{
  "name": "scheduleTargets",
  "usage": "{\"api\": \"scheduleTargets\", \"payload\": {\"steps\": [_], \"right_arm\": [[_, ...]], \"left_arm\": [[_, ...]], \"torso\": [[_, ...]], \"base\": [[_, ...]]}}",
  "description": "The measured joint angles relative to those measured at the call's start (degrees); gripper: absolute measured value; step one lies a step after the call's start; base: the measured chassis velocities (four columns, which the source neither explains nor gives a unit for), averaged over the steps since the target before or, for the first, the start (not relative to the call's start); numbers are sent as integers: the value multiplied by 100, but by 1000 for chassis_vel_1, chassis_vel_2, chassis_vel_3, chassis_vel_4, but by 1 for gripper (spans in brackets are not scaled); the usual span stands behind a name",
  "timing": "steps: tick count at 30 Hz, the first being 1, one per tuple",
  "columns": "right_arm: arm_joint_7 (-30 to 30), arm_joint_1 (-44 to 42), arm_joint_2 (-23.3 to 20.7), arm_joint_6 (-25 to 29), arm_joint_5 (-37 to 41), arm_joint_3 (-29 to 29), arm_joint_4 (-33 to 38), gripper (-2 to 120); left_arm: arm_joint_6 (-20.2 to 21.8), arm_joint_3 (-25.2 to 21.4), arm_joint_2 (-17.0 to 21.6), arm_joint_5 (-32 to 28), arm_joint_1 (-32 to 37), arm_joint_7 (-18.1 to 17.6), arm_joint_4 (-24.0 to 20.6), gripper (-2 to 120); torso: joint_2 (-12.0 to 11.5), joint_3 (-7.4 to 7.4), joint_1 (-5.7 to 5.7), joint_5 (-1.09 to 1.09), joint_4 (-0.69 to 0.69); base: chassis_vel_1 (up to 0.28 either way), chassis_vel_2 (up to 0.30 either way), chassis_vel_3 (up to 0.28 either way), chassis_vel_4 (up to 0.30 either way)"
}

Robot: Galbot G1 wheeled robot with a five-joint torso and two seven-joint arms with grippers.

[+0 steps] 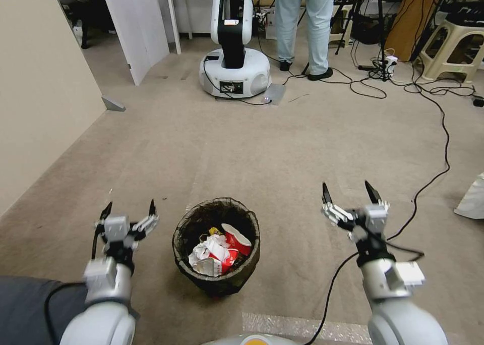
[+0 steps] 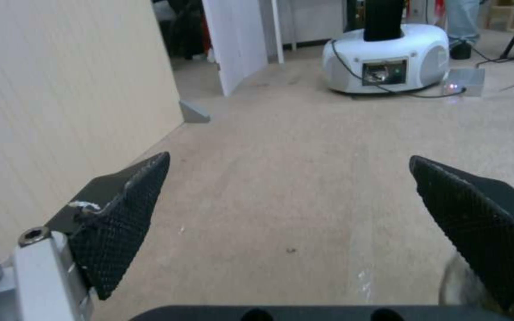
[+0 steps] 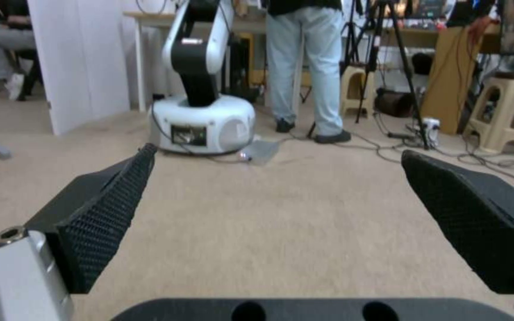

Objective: Pick up the trash bin, then pick up the garbage from the floor and place it into the trash bin.

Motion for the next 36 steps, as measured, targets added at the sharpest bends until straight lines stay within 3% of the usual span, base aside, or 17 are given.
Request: {"api": "scheduleTargets", "payload": {"steps": [5,9,36], "right_arm": [[-203,-376,292,464,-384,102,-140,100],[-229,-563,424,704,-471,122,-207,100],[-152,-610,471,751,-520,106,-226,100]], "left_arm": [[-786,66,-124,468,400,-194,175,100],[-954,69,-193,515,578,-249,157,100],[-906,68,-245,504,610,-310,98,100]], "torso": [[0,0,0,-2,-1],[0,0,0,-2,-1],[0,0,0,-2,-1]], "base": [[0,0,0,0],[0,0,0,0],[0,0,0,0]]}}
